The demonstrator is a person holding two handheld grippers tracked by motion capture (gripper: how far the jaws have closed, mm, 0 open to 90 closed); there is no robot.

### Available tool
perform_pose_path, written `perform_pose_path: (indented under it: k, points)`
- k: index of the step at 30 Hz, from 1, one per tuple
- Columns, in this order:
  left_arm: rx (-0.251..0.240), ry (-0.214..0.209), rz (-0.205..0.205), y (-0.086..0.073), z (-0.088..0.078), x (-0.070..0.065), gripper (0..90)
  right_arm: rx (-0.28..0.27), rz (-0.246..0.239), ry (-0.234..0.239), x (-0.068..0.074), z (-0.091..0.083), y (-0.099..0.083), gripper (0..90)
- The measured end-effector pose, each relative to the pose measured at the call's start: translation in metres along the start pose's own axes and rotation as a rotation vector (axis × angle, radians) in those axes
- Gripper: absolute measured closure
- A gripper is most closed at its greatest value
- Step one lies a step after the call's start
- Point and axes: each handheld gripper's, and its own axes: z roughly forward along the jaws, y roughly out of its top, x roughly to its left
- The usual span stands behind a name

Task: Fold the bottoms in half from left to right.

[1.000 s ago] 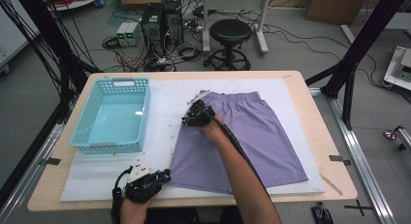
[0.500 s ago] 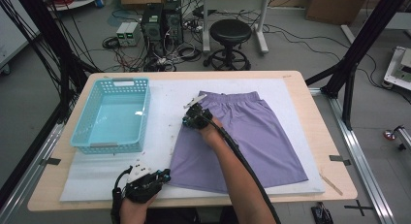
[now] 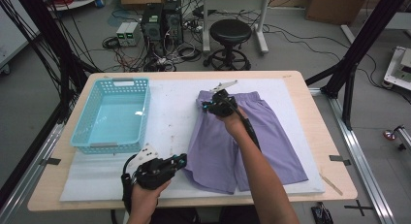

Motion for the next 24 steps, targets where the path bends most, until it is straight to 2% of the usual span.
perform_pose_path:
  k: [6, 10, 13, 16, 21, 24]
  points:
    - [0.043, -0.097, 0.063, 0.023, 0.039, -0.023, 87.0, -0.034, 0.040, -0.039, -0.028, -0.033, -0.008, 89.1]
    - [0.055, -0.177, 0.074, 0.032, 0.063, -0.035, 86.9, -0.051, 0.067, -0.058, -0.046, -0.053, -0.016, 89.1]
    - [0.080, -0.232, 0.099, 0.038, 0.081, -0.044, 86.7, -0.069, 0.089, -0.069, -0.060, -0.067, -0.023, 89.1]
    - [0.087, -0.276, 0.087, 0.041, 0.098, -0.048, 86.6, -0.078, 0.106, -0.085, -0.073, -0.079, -0.030, 89.1]
    - [0.114, -0.316, 0.083, 0.037, 0.125, -0.050, 86.6, -0.084, 0.137, -0.120, -0.095, -0.098, -0.043, 89.1]
    - [0.122, -0.342, 0.083, 0.037, 0.141, -0.056, 86.6, -0.068, 0.151, -0.142, -0.106, -0.105, -0.051, 89.1]
